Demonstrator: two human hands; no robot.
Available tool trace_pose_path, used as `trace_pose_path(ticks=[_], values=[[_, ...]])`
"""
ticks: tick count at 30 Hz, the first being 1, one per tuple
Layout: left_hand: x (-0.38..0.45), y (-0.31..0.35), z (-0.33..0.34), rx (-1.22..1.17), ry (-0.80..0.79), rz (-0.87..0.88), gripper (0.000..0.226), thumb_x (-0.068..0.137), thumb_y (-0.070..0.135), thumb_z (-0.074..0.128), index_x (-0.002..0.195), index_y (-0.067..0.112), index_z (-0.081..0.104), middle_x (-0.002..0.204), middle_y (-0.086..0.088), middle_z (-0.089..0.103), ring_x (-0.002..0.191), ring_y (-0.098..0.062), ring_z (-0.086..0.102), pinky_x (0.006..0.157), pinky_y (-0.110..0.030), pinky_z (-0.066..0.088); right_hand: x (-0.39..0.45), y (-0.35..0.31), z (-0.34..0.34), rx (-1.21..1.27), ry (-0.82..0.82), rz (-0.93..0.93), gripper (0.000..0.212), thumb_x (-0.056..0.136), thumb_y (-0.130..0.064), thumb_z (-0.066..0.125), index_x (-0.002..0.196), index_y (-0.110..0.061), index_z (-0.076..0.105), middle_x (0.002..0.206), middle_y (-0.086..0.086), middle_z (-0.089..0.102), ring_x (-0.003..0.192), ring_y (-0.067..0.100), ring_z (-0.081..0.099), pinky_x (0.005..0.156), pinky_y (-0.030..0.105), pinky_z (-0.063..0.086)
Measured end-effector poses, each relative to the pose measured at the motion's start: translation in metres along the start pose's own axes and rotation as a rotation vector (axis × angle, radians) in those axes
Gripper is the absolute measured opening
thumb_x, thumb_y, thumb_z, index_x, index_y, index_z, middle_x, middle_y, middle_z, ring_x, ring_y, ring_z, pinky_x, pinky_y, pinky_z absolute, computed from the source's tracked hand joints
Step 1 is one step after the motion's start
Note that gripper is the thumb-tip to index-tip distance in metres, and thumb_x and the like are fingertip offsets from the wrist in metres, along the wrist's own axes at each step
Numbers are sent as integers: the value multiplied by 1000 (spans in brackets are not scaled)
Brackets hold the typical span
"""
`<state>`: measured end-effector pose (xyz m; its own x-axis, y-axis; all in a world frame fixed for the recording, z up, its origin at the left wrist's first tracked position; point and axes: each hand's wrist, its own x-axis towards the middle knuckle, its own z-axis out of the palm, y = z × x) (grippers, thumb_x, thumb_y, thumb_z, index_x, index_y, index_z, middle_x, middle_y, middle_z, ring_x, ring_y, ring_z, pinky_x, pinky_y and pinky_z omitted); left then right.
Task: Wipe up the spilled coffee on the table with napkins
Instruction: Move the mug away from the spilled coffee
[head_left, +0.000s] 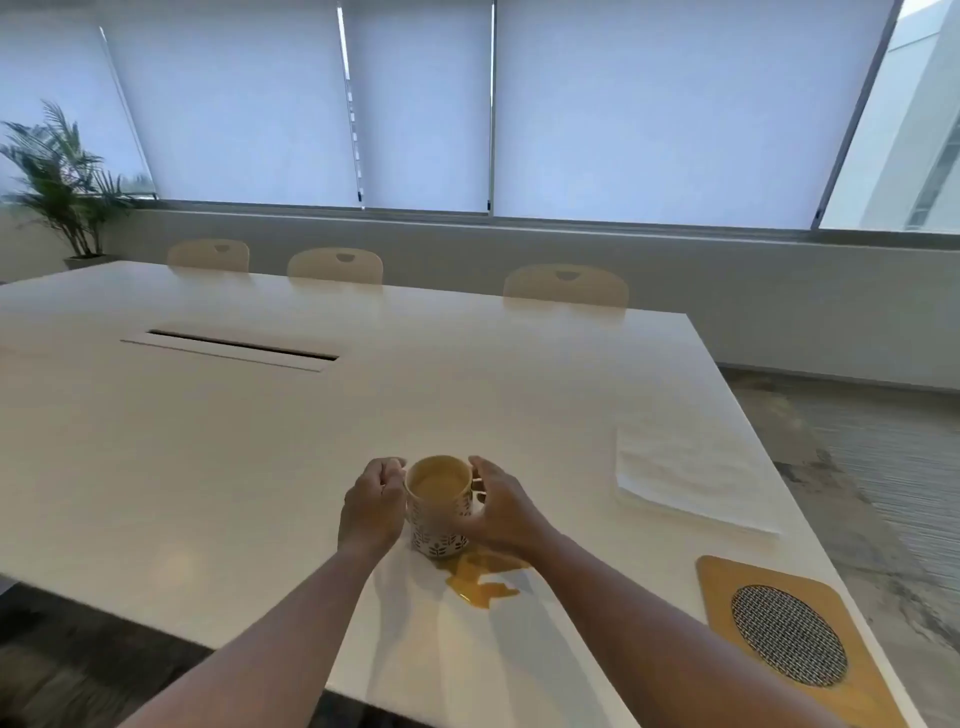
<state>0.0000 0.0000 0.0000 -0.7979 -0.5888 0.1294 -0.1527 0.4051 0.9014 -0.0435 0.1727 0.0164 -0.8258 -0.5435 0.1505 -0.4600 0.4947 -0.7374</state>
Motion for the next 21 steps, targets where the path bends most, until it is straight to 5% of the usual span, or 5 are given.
trace_pose_path(ticks=[4, 9, 21], values=[[-4, -3, 4, -3, -14, -54, 29, 103, 29, 38, 110, 24, 66, 106, 1, 69, 101, -22, 62, 82, -34, 44, 0, 1, 2, 83, 45, -38, 68, 66, -43, 85, 122, -21, 54, 112, -5, 62, 101, 11, 59, 88, 29, 52], [-7, -8, 6, -111, -25, -101, 32, 104, 32, 37, 114, 20, 66, 112, -3, 68, 108, -26, 62, 96, -50, 51, 3, 5, 3, 127, 32, -35, 68, 66, -37, 86, 123, -18, 54, 113, -3, 62, 101, 11, 59, 87, 25, 51], [-9, -14, 11, -244, -42, -144, 40, 96, 53, 36, 94, 22, 60, 97, -7, 67, 96, -28, 66, 90, -56, 53, 9, 15, 12, 151, 11, -16, 79, 59, -50, 85, 125, -23, 51, 110, -9, 63, 100, 7, 61, 86, 27, 53]])
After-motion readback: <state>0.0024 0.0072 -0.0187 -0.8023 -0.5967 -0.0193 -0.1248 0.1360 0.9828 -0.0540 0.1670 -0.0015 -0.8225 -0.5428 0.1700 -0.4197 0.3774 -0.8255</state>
